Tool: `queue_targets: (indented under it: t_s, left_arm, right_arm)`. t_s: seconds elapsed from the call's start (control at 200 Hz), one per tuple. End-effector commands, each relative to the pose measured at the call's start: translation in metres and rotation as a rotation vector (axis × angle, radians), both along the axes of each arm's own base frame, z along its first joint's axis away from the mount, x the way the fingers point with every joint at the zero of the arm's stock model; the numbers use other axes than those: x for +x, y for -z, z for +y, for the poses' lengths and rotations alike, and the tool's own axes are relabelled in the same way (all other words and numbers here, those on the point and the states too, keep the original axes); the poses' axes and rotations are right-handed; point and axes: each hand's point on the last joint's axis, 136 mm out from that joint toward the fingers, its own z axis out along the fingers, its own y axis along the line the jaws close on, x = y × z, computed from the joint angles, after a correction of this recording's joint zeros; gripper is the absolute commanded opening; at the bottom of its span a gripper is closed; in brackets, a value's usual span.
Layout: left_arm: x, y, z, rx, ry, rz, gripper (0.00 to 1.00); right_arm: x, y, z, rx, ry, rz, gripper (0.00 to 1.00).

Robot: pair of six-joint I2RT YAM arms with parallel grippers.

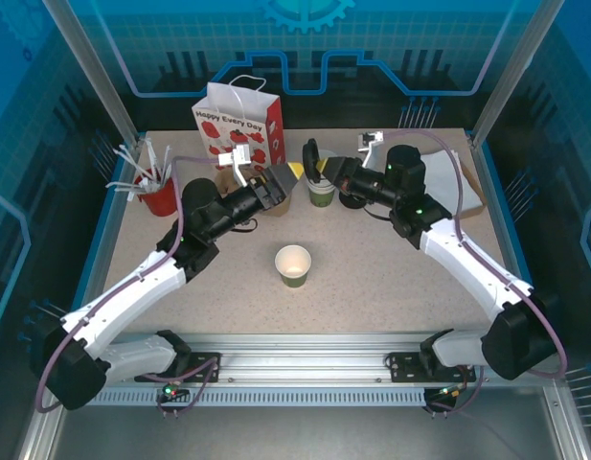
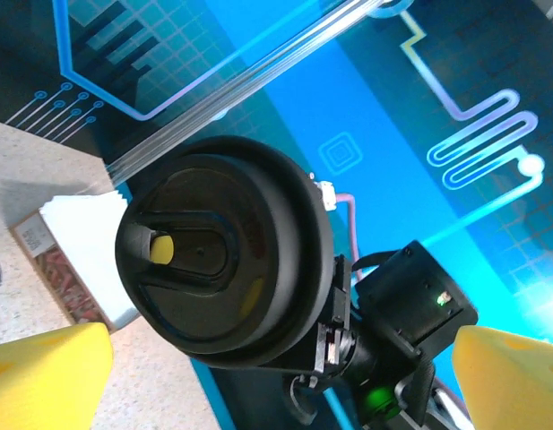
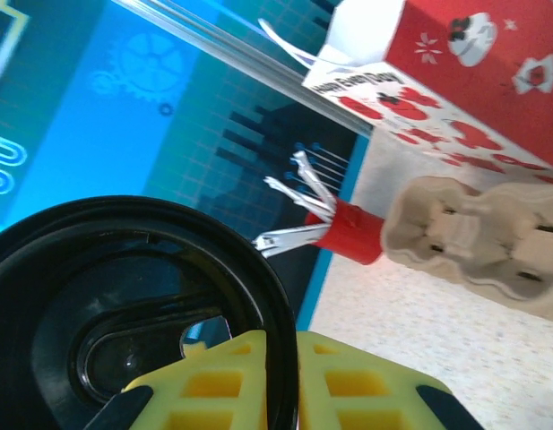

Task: Pack the takeout coffee

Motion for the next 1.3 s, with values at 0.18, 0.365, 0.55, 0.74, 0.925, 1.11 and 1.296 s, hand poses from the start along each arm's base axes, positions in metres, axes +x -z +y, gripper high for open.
queue_targets:
  t_s: [0.18,0.365,0.55,0.74,0.925,1.11,1.296]
  left_arm:
    - [0.007,-0.038,0.002,-0.124,-0.018,-0.032,0.99]
    - [0.016,-0.038,-0.001,-0.163,-0.002,0.016,0.99]
    - [0.022,-0.038,0.003,-0.2,-0.006,0.04,0.97]
    - [0.024,-0.038,0.003,-0.213,-0.004,0.048,0.94]
    - [0.025,-0.038,0.003,-0.214,-0.005,0.051,0.91]
    - [0.024,-0.042,0.0,-0.235,0.017,0.048,0.87]
    - [0.024,-0.042,-0.002,-0.25,0.03,0.054,0.85]
  right_arm:
    - [-0.007,-0.03,0.02,0.177,-0.077,-0.026,0.15]
    - [-0.013,-0.036,0.025,0.184,-0.105,-0.042,0.15]
    - [-0.016,-0.04,0.026,0.195,-0.118,-0.054,0.15]
    - [-0.017,-0.04,0.026,0.197,-0.123,-0.058,0.15]
    - [-0.017,-0.041,0.029,0.197,-0.133,-0.062,0.15]
    - [-0.017,-0.039,0.033,0.189,-0.143,-0.06,0.15]
    - [-0.017,-0.041,0.037,0.194,-0.15,-0.061,0.15]
